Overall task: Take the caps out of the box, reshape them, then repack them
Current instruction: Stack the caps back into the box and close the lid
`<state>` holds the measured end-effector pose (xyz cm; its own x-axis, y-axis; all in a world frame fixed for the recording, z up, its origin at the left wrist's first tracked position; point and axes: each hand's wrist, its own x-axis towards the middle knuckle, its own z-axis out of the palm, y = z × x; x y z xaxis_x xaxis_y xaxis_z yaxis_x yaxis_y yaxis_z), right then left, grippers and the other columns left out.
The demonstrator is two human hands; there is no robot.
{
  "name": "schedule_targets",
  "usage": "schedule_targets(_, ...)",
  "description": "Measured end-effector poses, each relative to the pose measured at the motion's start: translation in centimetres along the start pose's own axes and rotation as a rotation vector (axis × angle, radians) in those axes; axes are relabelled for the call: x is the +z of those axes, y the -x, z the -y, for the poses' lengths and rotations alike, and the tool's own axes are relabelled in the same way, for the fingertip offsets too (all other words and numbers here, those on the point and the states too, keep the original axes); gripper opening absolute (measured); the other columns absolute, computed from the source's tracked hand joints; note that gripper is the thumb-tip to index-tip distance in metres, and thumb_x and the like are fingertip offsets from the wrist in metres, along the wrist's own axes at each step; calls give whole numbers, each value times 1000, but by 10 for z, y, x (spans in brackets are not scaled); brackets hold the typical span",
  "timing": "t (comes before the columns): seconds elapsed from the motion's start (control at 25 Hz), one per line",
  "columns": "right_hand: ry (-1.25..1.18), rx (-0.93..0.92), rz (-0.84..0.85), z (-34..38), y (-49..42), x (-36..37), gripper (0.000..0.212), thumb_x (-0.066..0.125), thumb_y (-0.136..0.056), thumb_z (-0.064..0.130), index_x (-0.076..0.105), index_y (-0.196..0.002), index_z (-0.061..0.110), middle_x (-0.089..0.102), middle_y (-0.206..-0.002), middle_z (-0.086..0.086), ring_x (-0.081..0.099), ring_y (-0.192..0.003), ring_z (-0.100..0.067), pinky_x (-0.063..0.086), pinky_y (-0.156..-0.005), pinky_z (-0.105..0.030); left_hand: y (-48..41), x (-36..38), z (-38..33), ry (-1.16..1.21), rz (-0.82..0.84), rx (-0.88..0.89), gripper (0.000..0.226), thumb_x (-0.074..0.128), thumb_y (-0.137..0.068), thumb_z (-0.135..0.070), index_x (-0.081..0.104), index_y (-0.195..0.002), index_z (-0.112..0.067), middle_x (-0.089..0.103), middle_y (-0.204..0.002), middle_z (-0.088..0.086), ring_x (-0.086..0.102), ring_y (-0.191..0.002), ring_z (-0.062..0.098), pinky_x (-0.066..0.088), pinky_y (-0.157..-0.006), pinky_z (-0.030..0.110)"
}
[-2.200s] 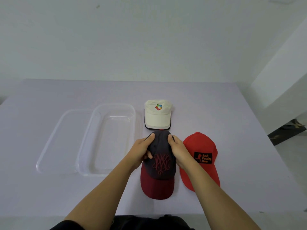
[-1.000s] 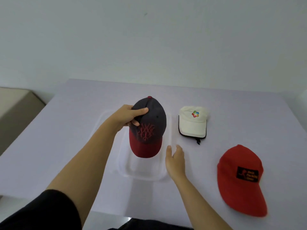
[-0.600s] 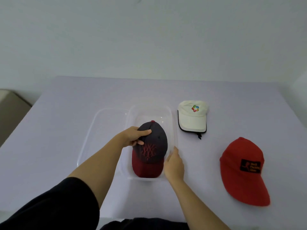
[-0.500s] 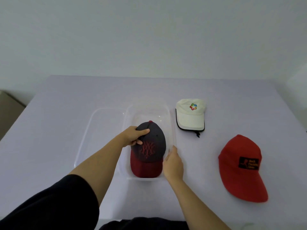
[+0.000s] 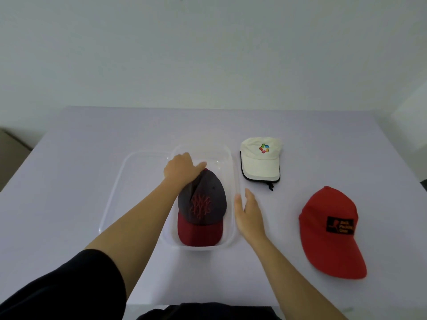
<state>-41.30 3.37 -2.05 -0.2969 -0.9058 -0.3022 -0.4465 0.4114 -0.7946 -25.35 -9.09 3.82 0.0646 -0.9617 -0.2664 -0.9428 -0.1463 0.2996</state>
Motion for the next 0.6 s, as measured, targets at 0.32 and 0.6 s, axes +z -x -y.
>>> schedule_targets(0.32, 62, -235, -262, -4, -48, -122, 51, 38, -99, 34, 32, -143, 9, 37, -148, -10, 31, -138, -23, 23, -111, -31, 33, 16, -114, 446, -33, 276, 43, 50, -93, -34, 55, -126, -7, 61, -122, 11, 57, -113, 25, 41, -97, 32)
schedule_targets(0.6, 54, -14, -234, -103, -65, -251, 68, 61, -87, 37, 33, -142, 11, 37, -148, -10, 33, -137, -22, 27, -111, -35, 67, 92, -202, 496, 178, 286, 33, 53, -90, -38, 52, -70, -12, 47, -72, 3, 46, -73, 20, 37, -65, 28)
